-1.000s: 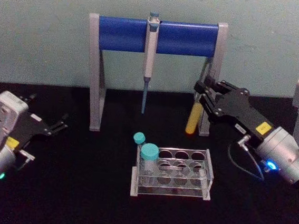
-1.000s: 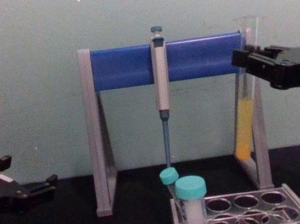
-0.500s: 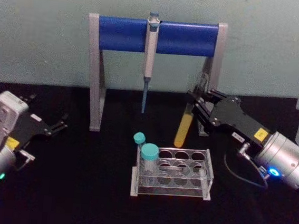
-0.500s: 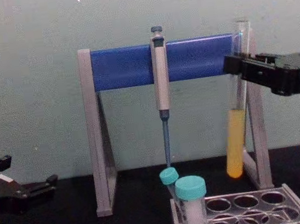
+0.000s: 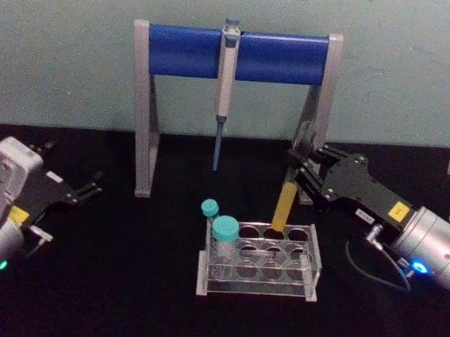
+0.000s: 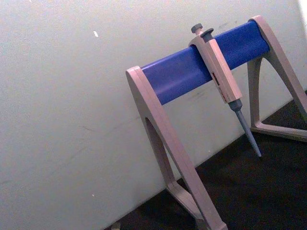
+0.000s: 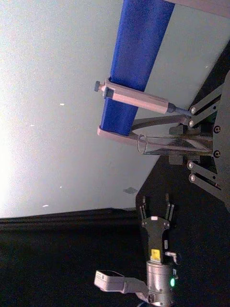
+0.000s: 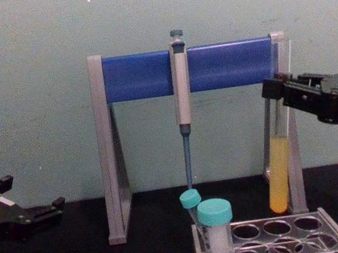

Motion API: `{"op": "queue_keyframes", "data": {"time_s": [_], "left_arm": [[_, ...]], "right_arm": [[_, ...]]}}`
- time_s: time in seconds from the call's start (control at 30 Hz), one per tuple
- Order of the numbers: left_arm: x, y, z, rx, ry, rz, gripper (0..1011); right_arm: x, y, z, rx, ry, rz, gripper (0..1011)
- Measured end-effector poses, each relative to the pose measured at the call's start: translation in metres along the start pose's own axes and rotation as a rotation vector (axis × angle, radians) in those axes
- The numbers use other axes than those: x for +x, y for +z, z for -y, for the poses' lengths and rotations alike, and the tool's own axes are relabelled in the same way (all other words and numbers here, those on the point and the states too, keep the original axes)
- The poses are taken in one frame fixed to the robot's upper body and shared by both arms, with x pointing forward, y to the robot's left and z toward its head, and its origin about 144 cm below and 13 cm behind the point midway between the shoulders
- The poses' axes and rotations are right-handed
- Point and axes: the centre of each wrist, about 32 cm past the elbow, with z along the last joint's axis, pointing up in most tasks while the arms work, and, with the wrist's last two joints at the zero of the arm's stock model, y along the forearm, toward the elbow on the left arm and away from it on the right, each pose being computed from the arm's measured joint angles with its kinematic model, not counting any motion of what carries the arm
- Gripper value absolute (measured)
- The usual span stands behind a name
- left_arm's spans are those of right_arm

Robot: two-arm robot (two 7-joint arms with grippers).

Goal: Pick up the test tube from the test tube rack, shake it, then place it back into the test tube rack.

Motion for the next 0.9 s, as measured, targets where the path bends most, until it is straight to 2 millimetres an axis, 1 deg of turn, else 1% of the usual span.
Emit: {"op": "queue_keyframes", "data": {"time_s": [0.9], "left_arm": [[0.0,0.0,0.0,0.0,0.0,0.0,1001]], "right_arm": [[0.003,-0.014,-0.004,-0.037,0.001,0.003,229]]}}
